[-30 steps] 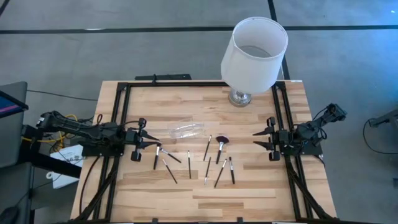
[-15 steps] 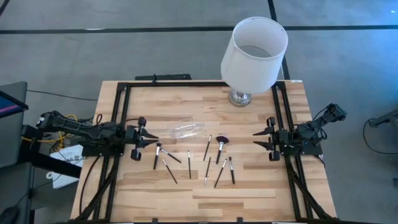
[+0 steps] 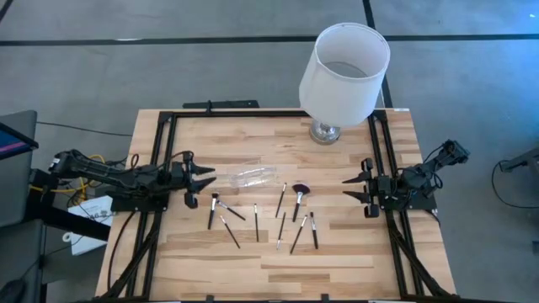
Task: Put items in baskets/containers
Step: Put the powder brush into the left transparent organizer
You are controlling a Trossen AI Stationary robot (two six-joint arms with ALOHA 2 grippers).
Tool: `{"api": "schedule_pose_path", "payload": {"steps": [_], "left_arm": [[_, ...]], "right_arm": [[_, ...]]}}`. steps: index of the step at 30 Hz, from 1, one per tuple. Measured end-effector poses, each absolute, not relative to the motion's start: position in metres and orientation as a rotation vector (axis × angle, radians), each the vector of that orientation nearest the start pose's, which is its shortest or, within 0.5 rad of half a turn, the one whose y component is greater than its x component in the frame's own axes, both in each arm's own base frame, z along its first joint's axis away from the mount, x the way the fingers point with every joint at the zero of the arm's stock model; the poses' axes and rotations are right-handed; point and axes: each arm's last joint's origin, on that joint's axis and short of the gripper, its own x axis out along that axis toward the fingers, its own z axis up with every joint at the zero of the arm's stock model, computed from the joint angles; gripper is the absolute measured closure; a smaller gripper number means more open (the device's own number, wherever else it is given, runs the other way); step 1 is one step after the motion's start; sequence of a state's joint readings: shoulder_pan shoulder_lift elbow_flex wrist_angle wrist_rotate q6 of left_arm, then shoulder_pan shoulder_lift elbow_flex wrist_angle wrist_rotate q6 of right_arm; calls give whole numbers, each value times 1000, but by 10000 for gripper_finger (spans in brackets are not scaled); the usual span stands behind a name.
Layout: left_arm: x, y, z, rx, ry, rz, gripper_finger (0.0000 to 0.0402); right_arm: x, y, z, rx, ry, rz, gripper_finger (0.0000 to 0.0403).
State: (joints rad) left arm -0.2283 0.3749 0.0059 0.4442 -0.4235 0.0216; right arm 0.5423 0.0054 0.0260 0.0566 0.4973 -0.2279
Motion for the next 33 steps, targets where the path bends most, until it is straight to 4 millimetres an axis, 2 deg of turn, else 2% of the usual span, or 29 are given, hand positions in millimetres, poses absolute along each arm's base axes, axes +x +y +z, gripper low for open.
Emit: {"api": "schedule_pose_path", "payload": {"steps": [4,7,9,13,16,20,24,27,33], "left_arm": [[117,-12,182,-28,-136,292,262],[119,-13,199,-27,-176,259,264],[122,-13,214,36,-183,265,265],[134,-13,238,131,-120,332,265],[146,-14,245,92,-66,342,265],[161,-15,232,23,27,354,266],[173,-16,217,42,125,398,266],[179,-17,208,50,173,432,266],[185,-21,197,-45,203,430,266]], "right_arm": [[86,36,177,-189,-72,37,274],[86,36,177,-190,-71,37,274],[86,36,177,-189,-72,37,274],[86,36,177,-189,-72,37,274],[86,36,177,-190,-72,37,274],[86,36,177,-189,-72,37,274],[86,36,177,-189,-72,37,274],[86,36,177,-189,-72,37,274],[86,36,177,-189,-72,37,274]]}}
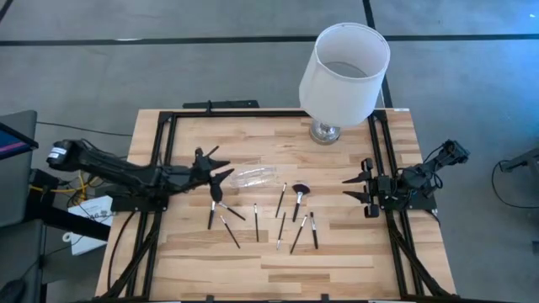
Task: Put items in baskets/containers
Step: Put the powder brush into the left transparent organizer
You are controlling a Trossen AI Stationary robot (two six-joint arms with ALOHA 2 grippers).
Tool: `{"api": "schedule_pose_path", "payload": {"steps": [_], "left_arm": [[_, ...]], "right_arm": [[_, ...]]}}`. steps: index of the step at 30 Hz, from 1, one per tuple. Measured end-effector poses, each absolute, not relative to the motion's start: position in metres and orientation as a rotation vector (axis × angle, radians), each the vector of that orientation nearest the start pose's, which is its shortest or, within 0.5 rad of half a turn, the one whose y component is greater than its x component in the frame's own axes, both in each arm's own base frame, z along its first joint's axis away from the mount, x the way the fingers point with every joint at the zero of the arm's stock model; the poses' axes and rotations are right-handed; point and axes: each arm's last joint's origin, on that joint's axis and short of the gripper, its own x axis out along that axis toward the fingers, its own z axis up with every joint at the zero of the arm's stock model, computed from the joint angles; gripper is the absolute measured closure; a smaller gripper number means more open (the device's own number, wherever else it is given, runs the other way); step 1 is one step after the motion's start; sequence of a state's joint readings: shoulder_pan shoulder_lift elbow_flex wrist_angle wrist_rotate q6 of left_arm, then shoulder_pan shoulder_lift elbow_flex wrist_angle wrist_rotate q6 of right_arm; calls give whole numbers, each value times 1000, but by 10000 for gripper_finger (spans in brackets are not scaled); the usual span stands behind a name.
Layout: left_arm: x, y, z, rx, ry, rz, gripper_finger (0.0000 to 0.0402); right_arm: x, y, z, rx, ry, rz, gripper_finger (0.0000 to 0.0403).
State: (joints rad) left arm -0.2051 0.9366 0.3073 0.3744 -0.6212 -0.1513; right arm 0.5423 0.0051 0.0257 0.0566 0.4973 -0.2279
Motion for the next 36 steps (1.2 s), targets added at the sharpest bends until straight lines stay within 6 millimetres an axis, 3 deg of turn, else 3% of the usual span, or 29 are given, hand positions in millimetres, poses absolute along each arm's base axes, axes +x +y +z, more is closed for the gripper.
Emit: {"api": "schedule_pose_path", "payload": {"steps": [6,12,19,24,32,36], "left_arm": [[188,-32,189,-29,248,382,266],[186,-40,188,-125,232,350,266],[182,-48,183,-203,265,352,266],[171,-48,164,-322,418,426,266],[164,-49,150,-509,644,325,266],[156,-47,144,-569,811,355,266]], "right_arm": [[86,36,177,-190,-72,37,274],[86,36,180,-199,-104,33,274],[83,34,197,237,-254,59,274],[82,33,202,272,-304,59,274],[82,33,203,197,-312,44,274],[82,31,203,206,-312,-3,274]]}}
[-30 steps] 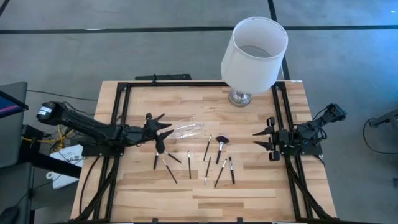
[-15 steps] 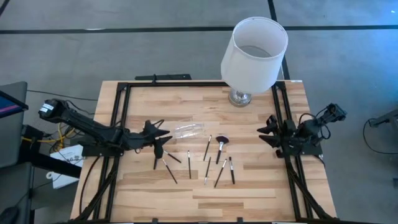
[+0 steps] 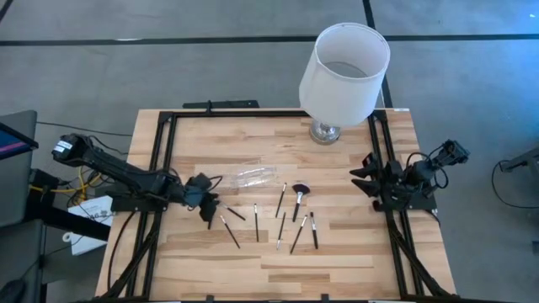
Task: Put items in baskets/containers
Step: Put the powder brush into the left transparent organizer
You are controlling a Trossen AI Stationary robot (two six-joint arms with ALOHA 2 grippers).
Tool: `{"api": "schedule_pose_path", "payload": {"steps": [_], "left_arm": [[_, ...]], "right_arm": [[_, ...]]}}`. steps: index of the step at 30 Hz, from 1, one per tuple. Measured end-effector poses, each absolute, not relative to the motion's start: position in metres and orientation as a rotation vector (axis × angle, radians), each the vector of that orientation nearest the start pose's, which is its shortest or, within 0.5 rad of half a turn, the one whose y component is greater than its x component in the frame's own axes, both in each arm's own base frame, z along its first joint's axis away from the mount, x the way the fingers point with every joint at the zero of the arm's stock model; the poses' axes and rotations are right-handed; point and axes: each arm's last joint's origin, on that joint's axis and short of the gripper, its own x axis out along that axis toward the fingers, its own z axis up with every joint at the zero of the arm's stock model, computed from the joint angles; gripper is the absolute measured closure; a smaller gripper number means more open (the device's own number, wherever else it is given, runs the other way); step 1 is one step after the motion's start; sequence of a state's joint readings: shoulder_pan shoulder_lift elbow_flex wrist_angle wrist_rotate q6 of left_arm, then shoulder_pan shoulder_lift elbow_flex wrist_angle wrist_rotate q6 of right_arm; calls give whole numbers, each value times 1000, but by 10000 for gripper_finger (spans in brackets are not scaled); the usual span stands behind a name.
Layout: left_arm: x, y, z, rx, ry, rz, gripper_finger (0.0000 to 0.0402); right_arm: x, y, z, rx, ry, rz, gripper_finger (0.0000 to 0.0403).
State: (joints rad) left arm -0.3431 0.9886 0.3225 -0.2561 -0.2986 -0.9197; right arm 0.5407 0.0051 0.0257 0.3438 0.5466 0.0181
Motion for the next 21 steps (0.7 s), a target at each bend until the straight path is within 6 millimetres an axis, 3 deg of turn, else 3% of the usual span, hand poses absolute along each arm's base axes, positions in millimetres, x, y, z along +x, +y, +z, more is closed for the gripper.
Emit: {"api": "schedule_pose_path", "payload": {"steps": [5,12,21], "left_arm": [[146,-44,144,-558,945,449,275],[149,-45,132,-599,921,467,289],[154,-45,121,-518,868,515,263]], "right_arm": [[82,29,203,172,-306,-78,274],[82,29,203,168,-303,-95,274],[82,29,201,157,-287,-95,285]]}}
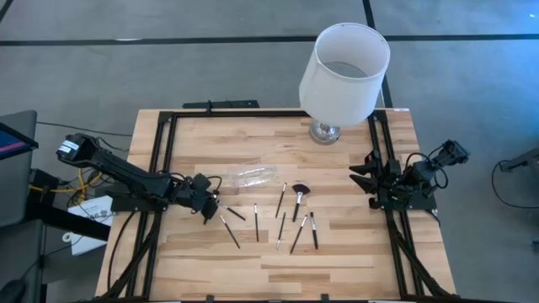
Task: Put items in baskets/containers
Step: Put the powder brush into the left transparent organizer
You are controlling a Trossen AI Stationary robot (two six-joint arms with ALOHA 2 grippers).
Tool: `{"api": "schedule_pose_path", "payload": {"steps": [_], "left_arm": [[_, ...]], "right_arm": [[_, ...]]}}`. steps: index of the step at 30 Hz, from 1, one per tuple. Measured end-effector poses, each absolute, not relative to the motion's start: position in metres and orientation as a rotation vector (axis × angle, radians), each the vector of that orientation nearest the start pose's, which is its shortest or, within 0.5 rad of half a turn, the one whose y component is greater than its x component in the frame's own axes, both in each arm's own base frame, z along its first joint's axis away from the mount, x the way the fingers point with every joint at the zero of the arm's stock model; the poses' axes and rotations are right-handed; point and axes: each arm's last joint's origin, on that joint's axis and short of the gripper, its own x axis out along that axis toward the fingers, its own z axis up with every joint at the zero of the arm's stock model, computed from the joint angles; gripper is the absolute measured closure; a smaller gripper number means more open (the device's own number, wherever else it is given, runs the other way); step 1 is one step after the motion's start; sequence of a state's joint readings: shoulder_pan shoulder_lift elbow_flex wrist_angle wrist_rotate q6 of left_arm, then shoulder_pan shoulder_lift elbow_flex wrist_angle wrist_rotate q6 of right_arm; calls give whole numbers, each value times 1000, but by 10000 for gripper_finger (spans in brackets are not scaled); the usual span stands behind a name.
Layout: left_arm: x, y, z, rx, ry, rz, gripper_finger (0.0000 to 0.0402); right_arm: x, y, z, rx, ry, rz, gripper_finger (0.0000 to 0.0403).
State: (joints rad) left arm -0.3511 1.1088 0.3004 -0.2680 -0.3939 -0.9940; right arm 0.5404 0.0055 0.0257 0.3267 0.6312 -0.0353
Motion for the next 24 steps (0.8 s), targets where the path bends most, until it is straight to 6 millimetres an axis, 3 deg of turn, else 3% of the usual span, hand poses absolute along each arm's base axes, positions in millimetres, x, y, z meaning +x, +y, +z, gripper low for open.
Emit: {"api": "schedule_pose_path", "payload": {"steps": [6,18,21,24], "left_arm": [[155,-42,121,-495,831,561,249],[148,-36,100,-487,772,633,248],[148,-37,99,-472,762,644,262],[147,-36,98,-456,763,660,302]], "right_arm": [[82,29,201,157,-287,-95,287],[82,29,201,157,-287,-95,287],[82,29,201,156,-287,-95,287],[82,29,201,155,-285,-95,287]]}}
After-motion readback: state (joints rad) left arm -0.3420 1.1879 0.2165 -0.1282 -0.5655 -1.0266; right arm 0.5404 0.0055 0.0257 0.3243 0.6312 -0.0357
